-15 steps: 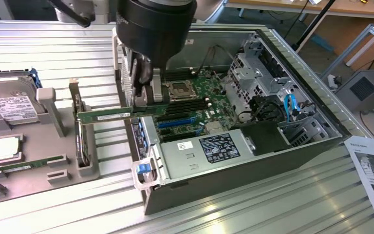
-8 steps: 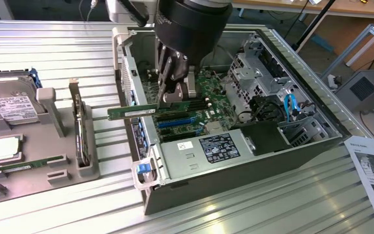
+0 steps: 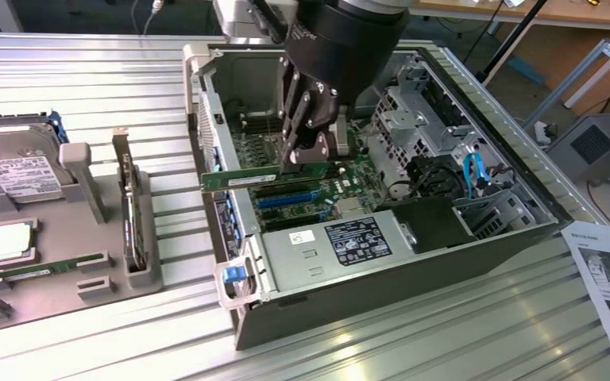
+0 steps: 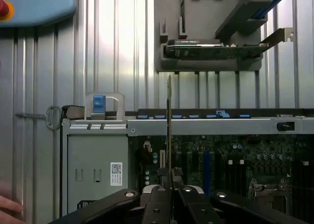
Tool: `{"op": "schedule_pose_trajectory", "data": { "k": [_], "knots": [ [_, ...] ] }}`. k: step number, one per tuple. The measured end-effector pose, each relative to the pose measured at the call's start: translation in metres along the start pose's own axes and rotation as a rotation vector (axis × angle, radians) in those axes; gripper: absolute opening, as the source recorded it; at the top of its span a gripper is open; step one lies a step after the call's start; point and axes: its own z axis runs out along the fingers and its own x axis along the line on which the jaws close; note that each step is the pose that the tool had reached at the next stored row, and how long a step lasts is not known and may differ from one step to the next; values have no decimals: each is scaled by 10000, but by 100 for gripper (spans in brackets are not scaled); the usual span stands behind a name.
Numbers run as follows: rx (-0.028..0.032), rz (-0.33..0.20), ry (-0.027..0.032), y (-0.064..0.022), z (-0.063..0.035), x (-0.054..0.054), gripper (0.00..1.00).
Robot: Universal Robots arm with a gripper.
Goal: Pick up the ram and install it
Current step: 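Pick up the ram and move it above insertion slot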
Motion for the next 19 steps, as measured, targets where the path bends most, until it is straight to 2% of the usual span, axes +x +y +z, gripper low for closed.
{"op": "schedule_pose_trajectory", "data": {
  "k": [4, 9, 19],
  "knots": [
    [-8, -1, 0, -97, -7, 0, 12],
    [-22, 0, 1, -273, -20, -1, 12],
    [-42, 0, 1, -519, -37, -1, 12]
  ]
}}
